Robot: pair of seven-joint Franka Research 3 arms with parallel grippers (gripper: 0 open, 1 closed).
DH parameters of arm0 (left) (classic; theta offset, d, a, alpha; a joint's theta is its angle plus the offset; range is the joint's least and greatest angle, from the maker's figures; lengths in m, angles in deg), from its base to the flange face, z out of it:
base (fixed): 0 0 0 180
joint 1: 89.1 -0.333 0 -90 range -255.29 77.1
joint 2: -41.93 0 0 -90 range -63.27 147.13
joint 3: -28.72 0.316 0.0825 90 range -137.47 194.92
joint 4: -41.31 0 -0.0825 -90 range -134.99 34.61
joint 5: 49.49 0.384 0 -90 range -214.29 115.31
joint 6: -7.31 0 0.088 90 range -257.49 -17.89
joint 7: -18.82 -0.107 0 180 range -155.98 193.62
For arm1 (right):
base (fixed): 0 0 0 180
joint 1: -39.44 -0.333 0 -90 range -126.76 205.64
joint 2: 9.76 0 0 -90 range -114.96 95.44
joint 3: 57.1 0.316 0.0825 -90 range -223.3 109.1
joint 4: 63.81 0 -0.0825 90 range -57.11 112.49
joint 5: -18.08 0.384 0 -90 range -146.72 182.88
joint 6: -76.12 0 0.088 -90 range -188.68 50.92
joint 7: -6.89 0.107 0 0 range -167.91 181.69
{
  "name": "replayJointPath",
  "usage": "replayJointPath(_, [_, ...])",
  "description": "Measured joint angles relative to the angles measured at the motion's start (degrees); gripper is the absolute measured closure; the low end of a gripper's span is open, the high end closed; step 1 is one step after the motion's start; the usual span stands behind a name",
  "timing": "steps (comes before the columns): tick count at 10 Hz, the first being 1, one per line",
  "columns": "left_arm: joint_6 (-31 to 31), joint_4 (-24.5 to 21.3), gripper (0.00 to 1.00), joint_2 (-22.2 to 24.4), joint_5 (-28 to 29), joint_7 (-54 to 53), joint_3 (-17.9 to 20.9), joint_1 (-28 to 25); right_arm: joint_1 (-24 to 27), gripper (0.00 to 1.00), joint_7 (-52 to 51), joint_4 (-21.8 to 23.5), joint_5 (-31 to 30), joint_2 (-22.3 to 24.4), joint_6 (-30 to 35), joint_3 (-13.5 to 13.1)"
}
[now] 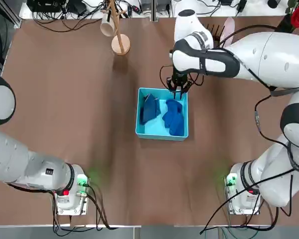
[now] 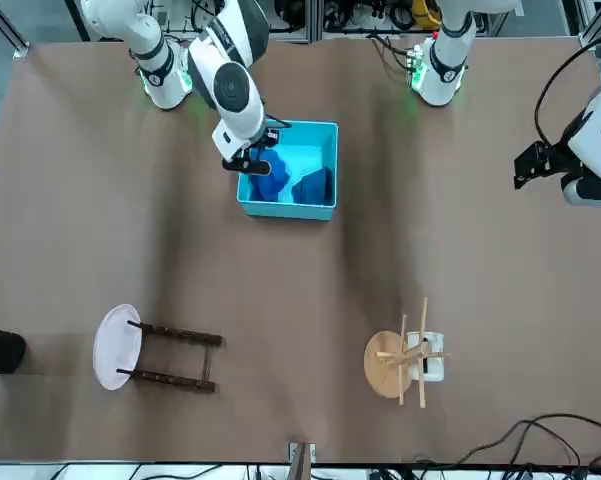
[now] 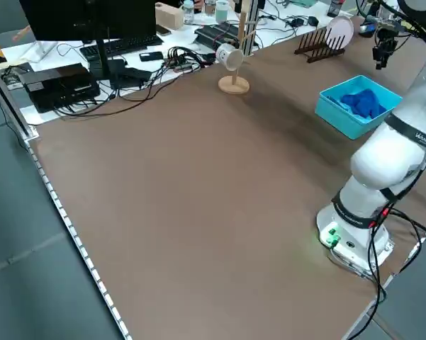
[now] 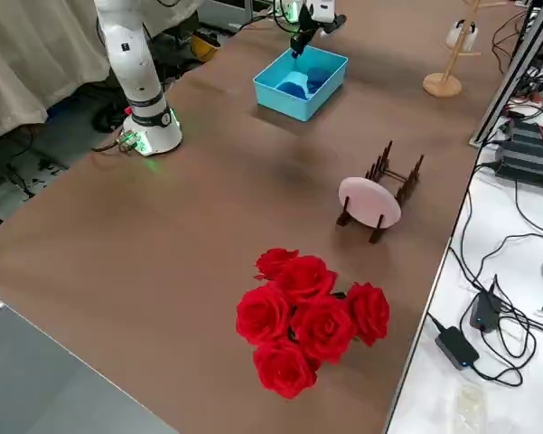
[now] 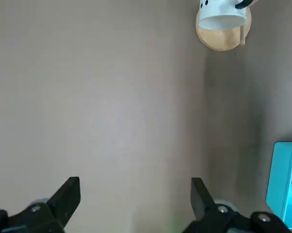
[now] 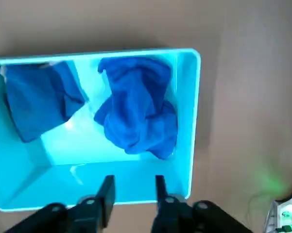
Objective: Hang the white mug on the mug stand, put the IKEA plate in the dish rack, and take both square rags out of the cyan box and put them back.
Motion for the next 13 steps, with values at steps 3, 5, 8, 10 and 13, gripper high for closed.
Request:
replayJointPath(3, [0.00, 0.03, 0.00, 0.00, 0.00, 0.00, -0.01, 0.02, 11.22, 0.07, -4.63, -7.02, -0.42, 0.74, 3.65, -2.02])
replayJointPath(5, [0.00, 0.06, 0.00, -0.02, 0.00, 0.00, -0.01, 0.02, 24.73, 0.02, -15.90, -15.59, -1.08, 0.85, 11.32, -2.65])
replayJointPath(8, [-0.07, 0.07, 0.00, -0.04, 0.00, 0.00, 0.00, 0.00, 35.59, 0.01, -30.59, -21.57, -11.32, 0.72, 15.40, -2.70])
replayJointPath(10, [-0.08, 0.08, 0.00, -0.06, 0.00, 0.00, 0.01, -0.01, 39.61, 0.01, -36.17, -23.61, -15.40, 0.58, 15.47, -2.64])
replayJointPath(13, [-0.09, 0.08, 0.00, -0.08, 0.00, 0.00, 0.01, -0.03, 44.43, 0.01, -37.35, -28.19, -15.57, 0.57, 15.46, -2.61])
